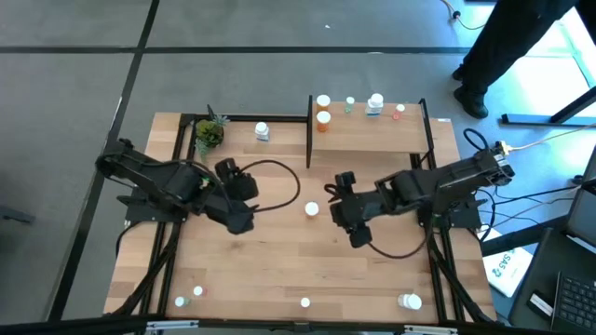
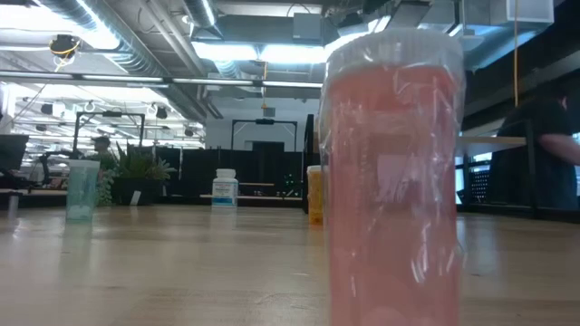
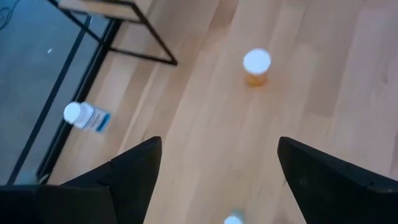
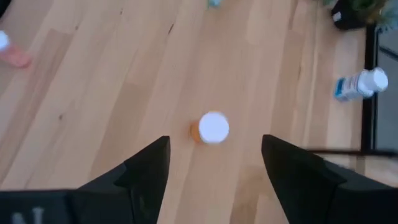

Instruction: Pick and place medicine bottles onto shelf by color

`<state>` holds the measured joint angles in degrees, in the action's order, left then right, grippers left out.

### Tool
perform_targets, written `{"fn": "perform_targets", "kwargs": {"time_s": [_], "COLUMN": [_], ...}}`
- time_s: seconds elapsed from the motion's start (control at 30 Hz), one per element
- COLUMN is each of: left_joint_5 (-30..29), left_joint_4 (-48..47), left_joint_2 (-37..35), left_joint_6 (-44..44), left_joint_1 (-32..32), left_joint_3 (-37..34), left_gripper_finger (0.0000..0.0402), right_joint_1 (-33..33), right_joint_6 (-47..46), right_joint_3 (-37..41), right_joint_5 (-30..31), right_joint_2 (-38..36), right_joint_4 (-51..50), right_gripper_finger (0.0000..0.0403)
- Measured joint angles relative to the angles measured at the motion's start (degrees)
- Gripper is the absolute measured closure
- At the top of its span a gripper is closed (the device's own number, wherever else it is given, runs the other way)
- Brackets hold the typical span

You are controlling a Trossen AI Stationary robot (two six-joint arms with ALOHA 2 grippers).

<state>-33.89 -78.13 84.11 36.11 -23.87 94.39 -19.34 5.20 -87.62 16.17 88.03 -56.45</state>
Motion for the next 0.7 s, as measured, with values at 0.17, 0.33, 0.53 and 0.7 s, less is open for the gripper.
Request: {"fn": "perform_targets", "kwargs": {"time_s": [0.17,0.33,0.53,0.7], "left_joint_5": [-0.5,-0.5,-0.5,0.0], "left_joint_4": [0.6,0.5,0.4,0.3], "left_joint_2": [-0.5,-0.6,-0.6,-0.6], "left_joint_6": [-0.2,-0.2,-0.2,-0.2], "left_joint_1": [-0.3,-0.3,-0.3,-0.3], "left_joint_3": [0.1,0.1,0.1,0.1], "left_gripper_finger": [0.0086,0.0086,0.0086,0.0086], "right_joint_1": [3.7,7.2,11.6,13.3], "right_joint_6": [2.8,4.1,5.2,7.2], "right_joint_3": [3.2,3.7,3.8,3.8], "right_joint_5": [-1.3,-1.9,-11.1,-13.3], "right_joint_2": [1.2,4.9,10.1,13.0], "right_joint_4": [5.4,6.5,8.7,9.2], "right_gripper_finger": [0.0147,0.0147,0.0147,0.0147]}}
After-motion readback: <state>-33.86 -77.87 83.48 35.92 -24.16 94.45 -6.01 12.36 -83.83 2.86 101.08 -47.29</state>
